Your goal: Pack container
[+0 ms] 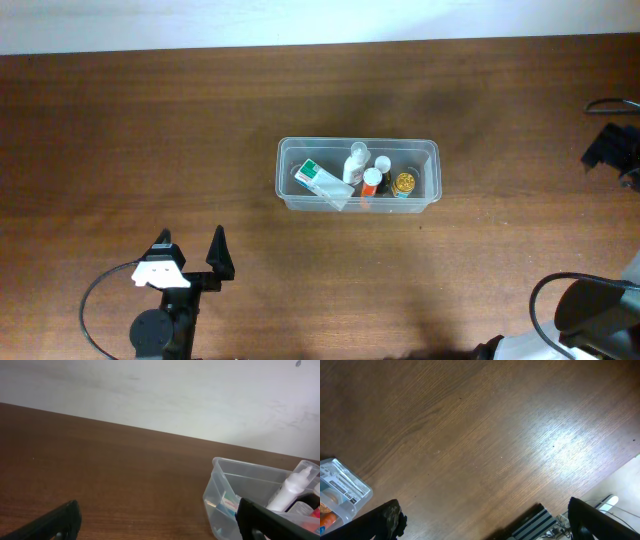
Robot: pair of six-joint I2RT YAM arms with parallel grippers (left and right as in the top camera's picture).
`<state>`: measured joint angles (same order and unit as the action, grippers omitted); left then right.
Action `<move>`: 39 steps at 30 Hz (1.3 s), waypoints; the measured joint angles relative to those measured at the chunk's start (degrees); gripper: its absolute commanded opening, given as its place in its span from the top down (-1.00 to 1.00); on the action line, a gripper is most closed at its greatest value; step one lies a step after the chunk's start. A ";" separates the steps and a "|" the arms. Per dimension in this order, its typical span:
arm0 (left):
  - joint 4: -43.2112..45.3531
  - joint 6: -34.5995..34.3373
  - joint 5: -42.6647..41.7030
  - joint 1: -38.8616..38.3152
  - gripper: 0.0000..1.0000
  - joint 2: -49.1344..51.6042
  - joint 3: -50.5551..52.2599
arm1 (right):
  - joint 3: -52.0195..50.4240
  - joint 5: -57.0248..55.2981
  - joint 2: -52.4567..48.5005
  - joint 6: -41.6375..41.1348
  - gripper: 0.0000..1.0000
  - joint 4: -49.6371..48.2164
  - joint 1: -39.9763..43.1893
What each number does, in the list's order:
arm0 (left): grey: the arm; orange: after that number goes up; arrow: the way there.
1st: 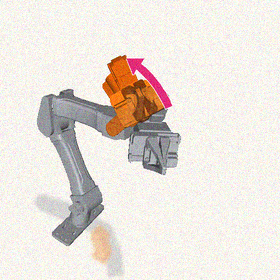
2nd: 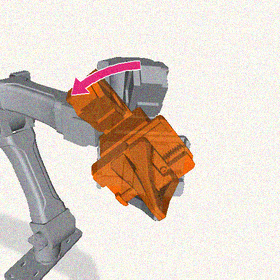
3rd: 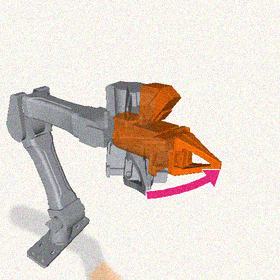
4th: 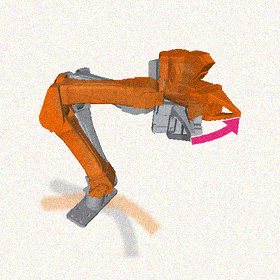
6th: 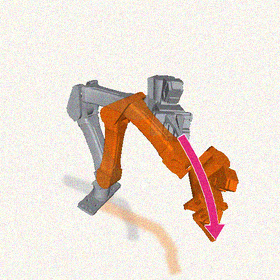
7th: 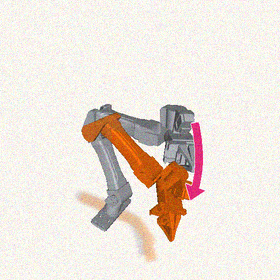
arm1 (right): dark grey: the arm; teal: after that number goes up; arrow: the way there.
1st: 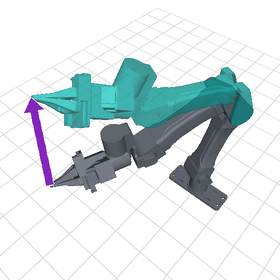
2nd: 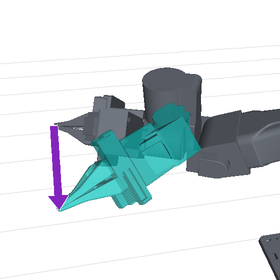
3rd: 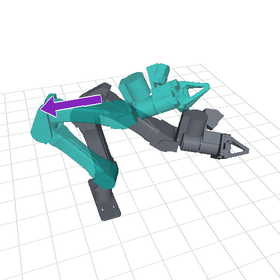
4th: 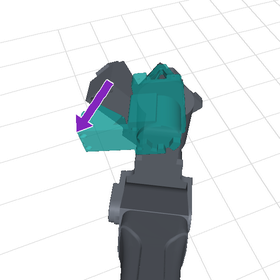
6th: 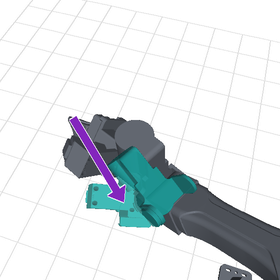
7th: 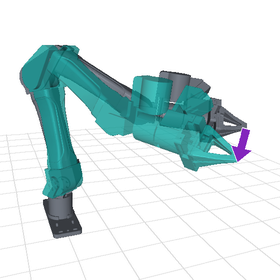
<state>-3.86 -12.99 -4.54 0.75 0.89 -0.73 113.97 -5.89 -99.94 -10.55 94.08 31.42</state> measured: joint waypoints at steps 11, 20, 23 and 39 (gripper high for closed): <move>0.00 0.00 0.00 0.00 -0.99 0.00 0.00 | 0.00 0.00 0.00 0.00 -0.97 0.00 0.00; -0.02 0.00 0.00 0.00 -0.99 0.00 0.00 | 0.00 0.00 0.00 0.00 -0.97 0.00 0.00; -0.02 0.00 0.00 0.00 -0.99 0.00 0.00 | 0.00 0.00 0.00 -0.02 -0.97 0.00 0.00; -0.02 0.00 0.00 0.00 -0.99 0.00 -0.02 | -0.44 6.16 4.61 0.00 -0.97 -6.60 -0.02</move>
<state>-3.88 -12.99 -4.54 0.75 0.89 -0.75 113.54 0.27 -95.33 -10.55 87.48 31.40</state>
